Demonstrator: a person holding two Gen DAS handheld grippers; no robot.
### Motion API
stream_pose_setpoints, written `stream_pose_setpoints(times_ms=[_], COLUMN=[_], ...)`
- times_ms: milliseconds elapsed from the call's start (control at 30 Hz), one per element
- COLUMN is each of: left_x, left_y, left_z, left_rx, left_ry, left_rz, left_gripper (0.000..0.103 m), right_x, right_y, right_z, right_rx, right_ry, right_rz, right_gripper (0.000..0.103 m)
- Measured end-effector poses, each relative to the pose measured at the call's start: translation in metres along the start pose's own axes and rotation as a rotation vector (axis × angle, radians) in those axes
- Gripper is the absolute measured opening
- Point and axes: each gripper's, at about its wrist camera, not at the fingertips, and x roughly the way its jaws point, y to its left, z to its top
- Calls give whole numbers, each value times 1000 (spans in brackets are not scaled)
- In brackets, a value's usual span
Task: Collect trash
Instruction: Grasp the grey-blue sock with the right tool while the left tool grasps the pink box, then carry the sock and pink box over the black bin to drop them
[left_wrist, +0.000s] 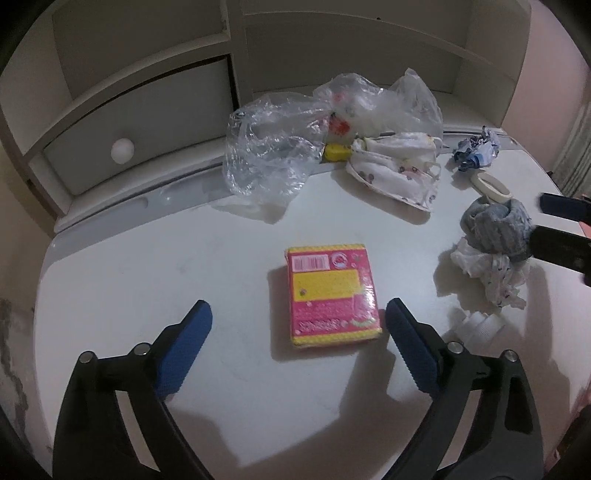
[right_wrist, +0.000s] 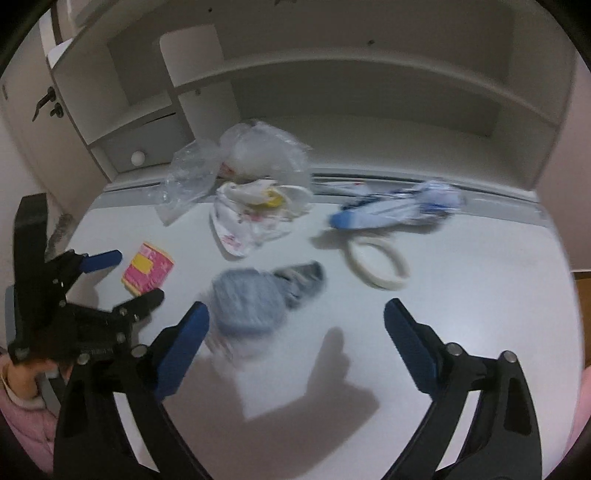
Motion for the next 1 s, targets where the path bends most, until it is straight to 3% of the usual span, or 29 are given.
stream_pose_setpoints(times_ms=[33, 67, 100, 133, 200, 400, 700, 867, 1000], left_x=[0, -2, -5, -8, -11, -12, -34, -62, -83], left_y=[1, 1, 1, 0, 0, 2, -4, -24, -59], left_z=[1, 2, 3, 4, 5, -1, -3, 5, 11], left_rx=[4, 7, 10, 12, 4, -24, -29, 12, 84], left_ry=[-3, -10, -19, -27, -33, -59, -87, -121, -142], left_rz=[-3, -3, -4, -6, -27, -23, 2, 5, 0], left_gripper=[87, 79, 57, 42, 42, 42, 42, 42, 42], right_x=[7, 14, 19, 23, 27, 6, -25, -24, -40], right_y=[4, 7, 8, 8, 4, -9, -32, -44, -63], right_z=[3, 5, 6, 7, 8, 9, 7, -11, -26], right_rx=[-6, -12, -9, -3, 14, 46, 71, 84, 130], right_ry=[12, 29, 41, 48, 58, -33, -98, -76, -107], right_rz=[-6, -7, 12, 25, 60, 33, 13, 23, 41], right_gripper=[85, 81, 68, 49, 29, 26, 26, 26, 26])
